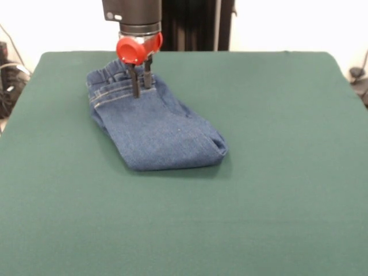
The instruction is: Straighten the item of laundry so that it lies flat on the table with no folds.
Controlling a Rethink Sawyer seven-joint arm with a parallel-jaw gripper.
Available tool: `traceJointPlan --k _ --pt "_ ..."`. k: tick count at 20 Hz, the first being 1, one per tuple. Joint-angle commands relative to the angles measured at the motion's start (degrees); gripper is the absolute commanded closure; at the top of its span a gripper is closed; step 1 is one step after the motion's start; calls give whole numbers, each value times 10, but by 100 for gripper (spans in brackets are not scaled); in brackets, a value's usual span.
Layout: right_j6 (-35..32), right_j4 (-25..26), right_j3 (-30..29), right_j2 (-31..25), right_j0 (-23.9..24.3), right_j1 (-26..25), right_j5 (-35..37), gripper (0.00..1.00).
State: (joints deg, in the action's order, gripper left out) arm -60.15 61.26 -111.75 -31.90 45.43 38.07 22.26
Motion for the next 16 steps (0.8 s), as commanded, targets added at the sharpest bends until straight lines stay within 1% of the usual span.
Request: traceJointPlan --k 1,10,16 --pt "-54 34 23 13 -36 -41 -41 0" --pt "-96 61 51 70 -76 -69 -95 0" --pt "-97 60 67 93 -88 -86 -137 0"
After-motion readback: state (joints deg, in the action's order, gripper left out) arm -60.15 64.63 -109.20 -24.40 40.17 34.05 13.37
